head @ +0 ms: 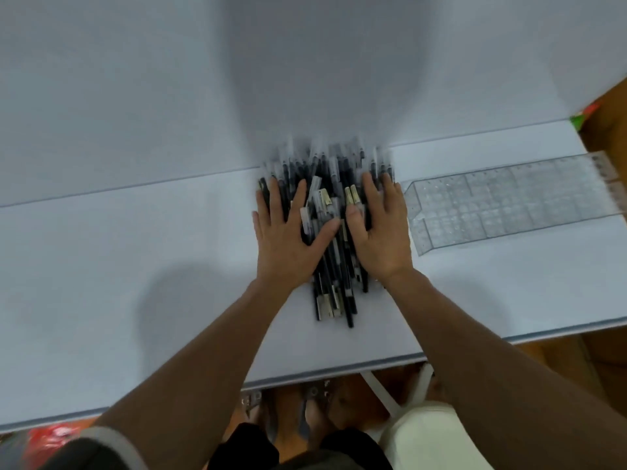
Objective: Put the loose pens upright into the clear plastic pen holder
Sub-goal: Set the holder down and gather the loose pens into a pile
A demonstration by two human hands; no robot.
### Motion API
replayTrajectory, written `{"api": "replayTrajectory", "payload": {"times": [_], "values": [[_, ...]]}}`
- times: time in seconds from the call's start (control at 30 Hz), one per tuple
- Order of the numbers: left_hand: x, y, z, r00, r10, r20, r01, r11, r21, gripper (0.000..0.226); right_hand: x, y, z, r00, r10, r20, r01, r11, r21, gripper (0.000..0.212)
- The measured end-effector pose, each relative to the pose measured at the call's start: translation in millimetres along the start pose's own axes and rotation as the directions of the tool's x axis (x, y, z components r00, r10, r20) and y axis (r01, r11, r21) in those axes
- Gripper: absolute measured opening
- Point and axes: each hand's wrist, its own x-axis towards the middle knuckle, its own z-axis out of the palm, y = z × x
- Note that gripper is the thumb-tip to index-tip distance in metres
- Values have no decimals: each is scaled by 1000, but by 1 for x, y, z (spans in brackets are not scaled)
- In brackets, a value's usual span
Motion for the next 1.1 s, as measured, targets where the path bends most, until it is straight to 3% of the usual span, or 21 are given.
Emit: {"api": "replayTrajectory", "payload": {"times": [0.17, 0.6, 0.8, 0.87, 0.93, 1.0, 1.1], "values": [[-5, 3, -11, 1000, -9, 16, 10, 998, -62, 91, -3, -2, -9, 996, 20, 89, -15, 998, -55, 68], [-19, 2, -26, 998, 3, 68, -3, 1000, 4, 93, -24, -22, -19, 999, -29, 37, 36, 982, -185, 65], [-28, -2, -43, 995, 4, 101, -10, 998, 59, 88, -40, -36, -32, 998, -21, -61, 0, 949, -316, 54], [-31, -8, -50, 999, 3, 50, -5, 999, 45, 80, -47, -42, -32, 996, -14, -83, -15, 941, -339, 45], [-32, -15, -56, 997, -64, -48, 63, 998, -25, 70, -55, -46, -29, 999, 31, -44, -45, 932, -361, 38], [-28, -25, -61, 969, -223, -103, 211, 970, -118, 64, -59, -49, -24, 997, 80, 11, -69, 912, -405, 35], [-17, -34, -64, 925, -377, -56, 365, 918, -152, 63, -62, -52, -18, 990, 125, 65, -81, 881, -466, 30]]}}
